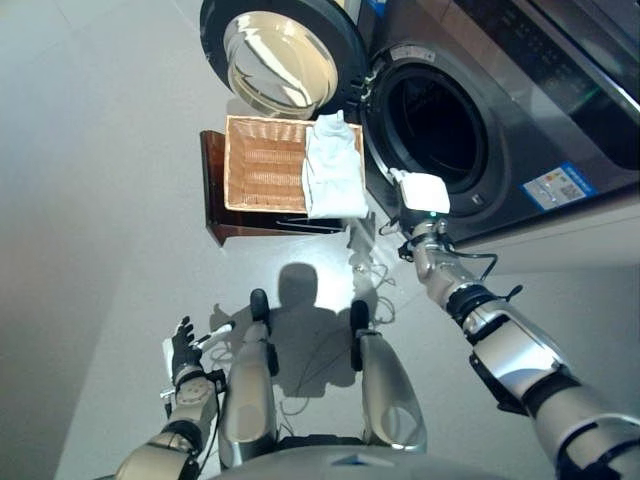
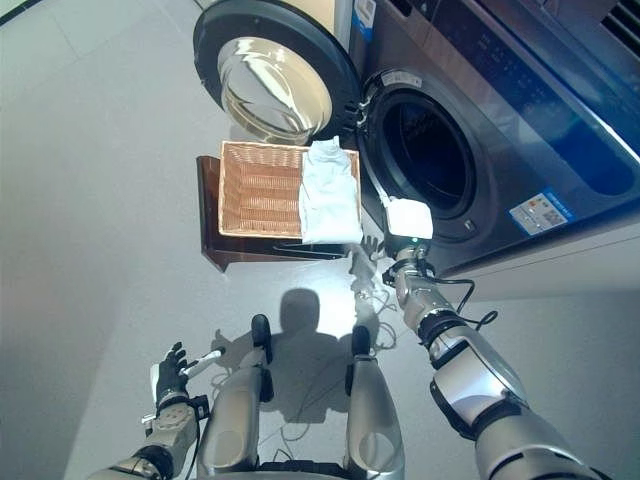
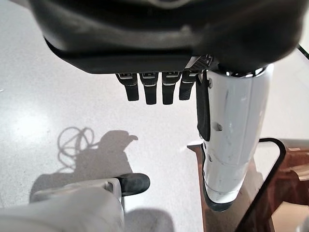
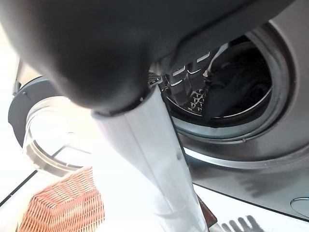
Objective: Pick up the clothes and place them into the washing machine
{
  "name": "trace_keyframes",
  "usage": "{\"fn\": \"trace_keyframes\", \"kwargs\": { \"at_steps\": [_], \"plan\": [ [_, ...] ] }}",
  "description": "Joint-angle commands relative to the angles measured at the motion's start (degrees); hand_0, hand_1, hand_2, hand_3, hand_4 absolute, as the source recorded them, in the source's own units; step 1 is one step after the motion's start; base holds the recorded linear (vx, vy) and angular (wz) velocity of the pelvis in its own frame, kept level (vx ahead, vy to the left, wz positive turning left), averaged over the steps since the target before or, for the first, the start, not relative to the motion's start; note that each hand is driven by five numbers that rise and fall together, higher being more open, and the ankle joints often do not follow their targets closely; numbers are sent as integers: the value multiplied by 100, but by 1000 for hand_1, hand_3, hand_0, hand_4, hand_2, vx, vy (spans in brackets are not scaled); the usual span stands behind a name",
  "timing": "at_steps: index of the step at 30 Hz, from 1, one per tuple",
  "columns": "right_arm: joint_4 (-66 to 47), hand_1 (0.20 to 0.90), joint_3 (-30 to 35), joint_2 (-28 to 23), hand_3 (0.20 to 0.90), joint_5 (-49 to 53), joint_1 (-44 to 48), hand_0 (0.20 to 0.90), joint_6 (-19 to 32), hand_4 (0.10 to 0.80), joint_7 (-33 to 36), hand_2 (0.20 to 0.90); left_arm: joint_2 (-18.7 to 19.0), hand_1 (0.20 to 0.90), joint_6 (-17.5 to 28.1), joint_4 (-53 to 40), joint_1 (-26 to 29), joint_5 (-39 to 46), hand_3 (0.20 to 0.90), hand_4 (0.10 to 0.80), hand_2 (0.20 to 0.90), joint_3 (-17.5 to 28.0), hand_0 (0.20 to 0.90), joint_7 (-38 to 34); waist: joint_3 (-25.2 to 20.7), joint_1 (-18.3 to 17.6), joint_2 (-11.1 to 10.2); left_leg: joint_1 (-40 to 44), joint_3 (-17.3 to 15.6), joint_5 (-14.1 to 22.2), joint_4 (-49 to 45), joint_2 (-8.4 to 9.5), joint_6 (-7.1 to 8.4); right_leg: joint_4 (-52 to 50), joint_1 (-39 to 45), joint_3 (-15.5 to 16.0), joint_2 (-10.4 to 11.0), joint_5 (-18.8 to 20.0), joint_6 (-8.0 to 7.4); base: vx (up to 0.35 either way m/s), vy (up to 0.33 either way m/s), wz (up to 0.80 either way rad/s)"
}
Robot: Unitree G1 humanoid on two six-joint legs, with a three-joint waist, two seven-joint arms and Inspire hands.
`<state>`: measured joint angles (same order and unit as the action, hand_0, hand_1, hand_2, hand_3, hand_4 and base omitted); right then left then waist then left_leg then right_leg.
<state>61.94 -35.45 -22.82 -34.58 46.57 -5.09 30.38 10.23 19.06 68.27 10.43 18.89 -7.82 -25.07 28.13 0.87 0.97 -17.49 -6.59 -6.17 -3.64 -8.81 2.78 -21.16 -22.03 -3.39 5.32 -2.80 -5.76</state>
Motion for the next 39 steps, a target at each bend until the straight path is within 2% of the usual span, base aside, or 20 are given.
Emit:
{"fn": "trace_keyframes", "kwargs": {
  "at_steps": [1,4,7,10,20,24,31,39],
  "plan": [
    [-330,900,24,-602,900,-517,735,900,-171,800,580,900,-44,900,144,-144,-259,-159,900,800,900,-321,900,-160,-255,45,-126,78,41,-145,-94,-79,282,83,-154,-187,145,48,-55,31,26,4],
    [-515,900,-207,-1075,900,-1070,1009,900,-319,800,571,900,-37,900,172,-153,-283,-174,900,800,900,-321,900,-155,-205,61,-88,35,72,-162,-84,-24,289,75,-167,-159,190,60,-82,20,19,3],
    [-371,900,-349,-1207,900,-1217,1243,900,-386,800,594,900,-39,900,201,-140,-273,-163,900,800,900,-366,900,-144,-191,101,-73,5,100,-184,-67,0,297,93,-170,-140,219,72,-94,0,0,0],
    [-95,900,-752,-1305,900,-1489,1706,900,-438,800,433,900,-18,900,203,-127,-219,-148,900,800,900,-488,900,-112,-169,192,-80,-46,135,-215,-50,32,309,95,-179,-109,250,80,-98,-5,24,2],
    [320,900,-1812,-1051,900,-2092,2461,900,-321,800,3,900,68,900,267,-93,-129,100,900,800,900,-554,900,13,-77,402,-147,-205,329,-272,-96,83,336,66,-153,21,306,38,-94,-17,12,13],
    [350,900,-2028,-945,900,-2180,2609,900,-219,800,-130,900,131,900,305,-155,-118,188,900,800,900,-562,900,64,-15,493,-164,-284,429,-294,-145,96,343,13,-156,111,322,11,-86,-17,-2,18],
    [314,900,-2127,-457,900,-2182,2620,900,-123,800,-279,900,177,900,303,-225,-42,268,900,800,900,-569,900,72,65,625,-191,-357,539,-324,-144,124,338,52,-114,207,340,-1,-77,-8,7,12],
    [432,900,-2288,-200,900,-2267,2713,900,-56,800,-352,900,245,900,382,-448,-62,337,900,800,900,-612,900,78,166,756,-154,-542,659,-356,-177,168,350,65,-179,299,357,-5,-76,-7,4,6]
  ]
}}
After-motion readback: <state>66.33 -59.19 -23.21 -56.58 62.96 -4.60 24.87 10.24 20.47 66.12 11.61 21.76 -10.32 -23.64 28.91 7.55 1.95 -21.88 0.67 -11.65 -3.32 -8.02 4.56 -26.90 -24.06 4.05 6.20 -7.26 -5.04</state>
